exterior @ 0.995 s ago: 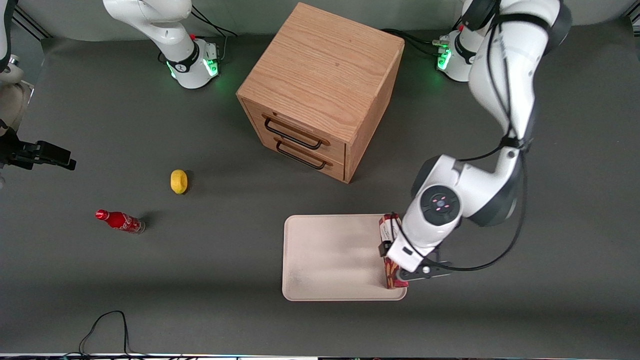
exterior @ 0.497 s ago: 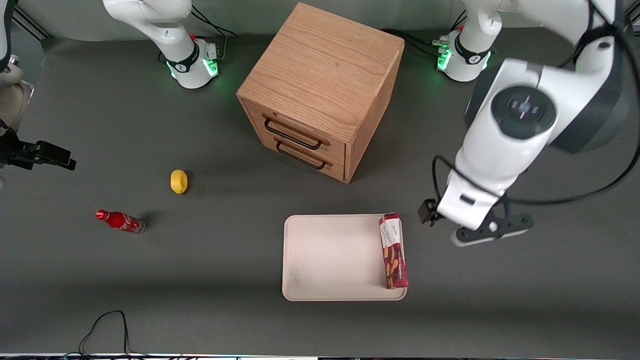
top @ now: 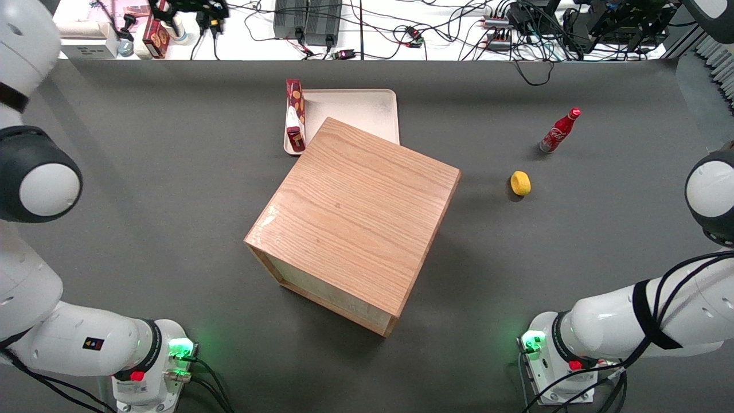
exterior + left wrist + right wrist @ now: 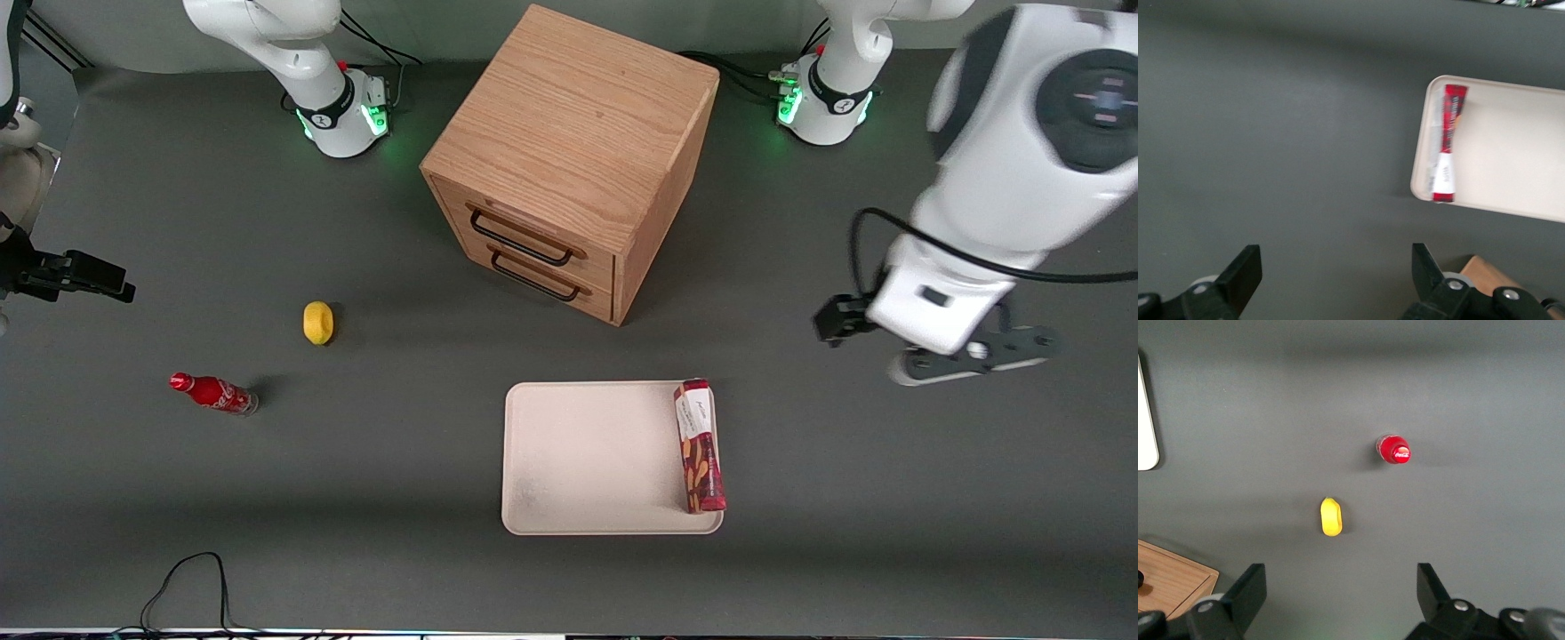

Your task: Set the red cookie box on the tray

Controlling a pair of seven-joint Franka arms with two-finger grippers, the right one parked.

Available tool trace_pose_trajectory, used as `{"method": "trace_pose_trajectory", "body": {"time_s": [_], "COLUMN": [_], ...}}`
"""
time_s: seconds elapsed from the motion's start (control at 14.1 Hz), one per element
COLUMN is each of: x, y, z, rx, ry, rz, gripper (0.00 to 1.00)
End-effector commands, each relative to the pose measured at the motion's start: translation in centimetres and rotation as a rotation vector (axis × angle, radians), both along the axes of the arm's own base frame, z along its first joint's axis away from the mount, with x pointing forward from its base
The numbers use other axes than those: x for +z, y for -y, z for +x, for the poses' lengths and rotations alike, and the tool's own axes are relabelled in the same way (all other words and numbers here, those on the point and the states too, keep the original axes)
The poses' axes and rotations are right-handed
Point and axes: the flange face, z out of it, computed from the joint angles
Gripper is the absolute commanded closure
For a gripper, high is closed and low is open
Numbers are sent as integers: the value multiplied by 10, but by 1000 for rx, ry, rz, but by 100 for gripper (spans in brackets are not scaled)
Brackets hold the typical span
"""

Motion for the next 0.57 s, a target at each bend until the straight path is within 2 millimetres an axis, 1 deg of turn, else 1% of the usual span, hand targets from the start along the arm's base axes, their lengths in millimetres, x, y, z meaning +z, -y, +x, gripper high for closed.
{"method": "trace_pose_trajectory", "body": {"time_s": [0.0,0.14,0.21,0.36,0.5], "x": [4,0,-5,-12,-10], "y": [-52,-80,-89,-92,-117], "z": [-26,-36,-40,-45,-45], "rx": [-64,-54,-46,-71,-87], "ry": [-35,-2,8,8,0], "rz": [-8,-28,-25,-21,-17], "gripper": [0,0,0,0,0]}}
